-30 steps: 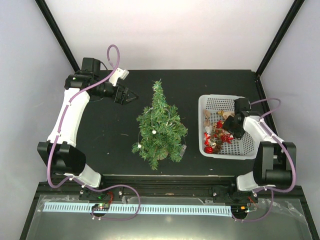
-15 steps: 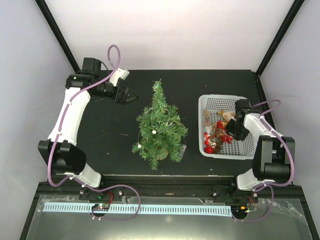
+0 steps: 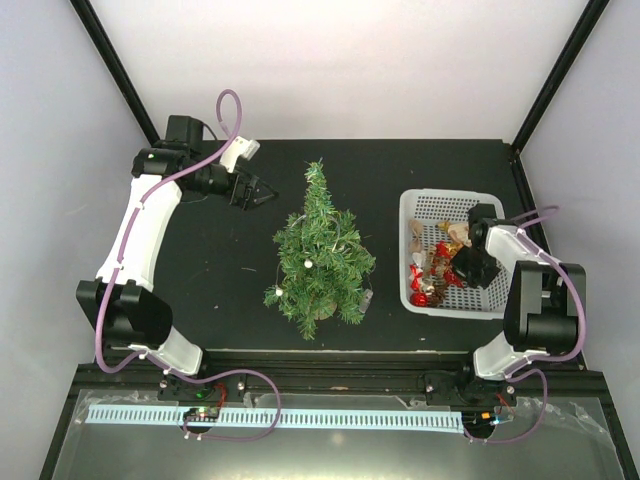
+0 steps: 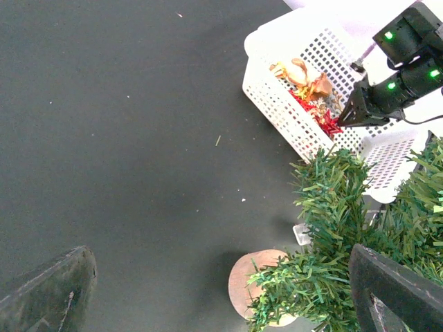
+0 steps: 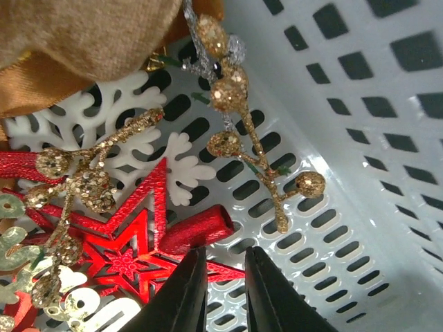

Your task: Decorate the small christmas tree

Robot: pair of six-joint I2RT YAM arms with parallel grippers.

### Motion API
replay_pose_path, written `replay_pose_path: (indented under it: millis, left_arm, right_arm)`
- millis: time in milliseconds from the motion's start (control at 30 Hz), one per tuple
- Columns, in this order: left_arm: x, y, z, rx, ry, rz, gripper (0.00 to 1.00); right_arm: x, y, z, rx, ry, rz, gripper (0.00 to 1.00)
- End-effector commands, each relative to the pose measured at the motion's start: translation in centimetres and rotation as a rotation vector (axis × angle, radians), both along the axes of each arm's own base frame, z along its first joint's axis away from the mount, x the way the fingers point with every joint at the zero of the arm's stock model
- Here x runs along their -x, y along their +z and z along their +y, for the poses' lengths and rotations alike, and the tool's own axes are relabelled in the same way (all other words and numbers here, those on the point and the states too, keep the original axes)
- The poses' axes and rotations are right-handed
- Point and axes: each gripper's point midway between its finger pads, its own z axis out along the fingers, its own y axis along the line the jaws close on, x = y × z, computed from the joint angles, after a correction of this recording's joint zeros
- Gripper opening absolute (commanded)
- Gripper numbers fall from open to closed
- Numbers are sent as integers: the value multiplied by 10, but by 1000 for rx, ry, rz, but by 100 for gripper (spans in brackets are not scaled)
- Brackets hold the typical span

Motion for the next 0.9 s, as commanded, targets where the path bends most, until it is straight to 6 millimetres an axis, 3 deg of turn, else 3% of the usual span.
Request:
replay_pose_path:
  millis: [0, 433, 867]
  left_arm:
    - [0, 6, -7, 20, -21, -11, 99]
    - [0, 3, -9, 23, -30, -6, 99]
    - [-10, 7, 2, -36, 47, -50, 99]
  right_arm:
    - [-1, -1, -8, 9, -114, 13, 18]
    - [-6, 22, -23, 66, -163, -30, 24]
    - [-6, 10, -30, 66, -233, 15, 35]
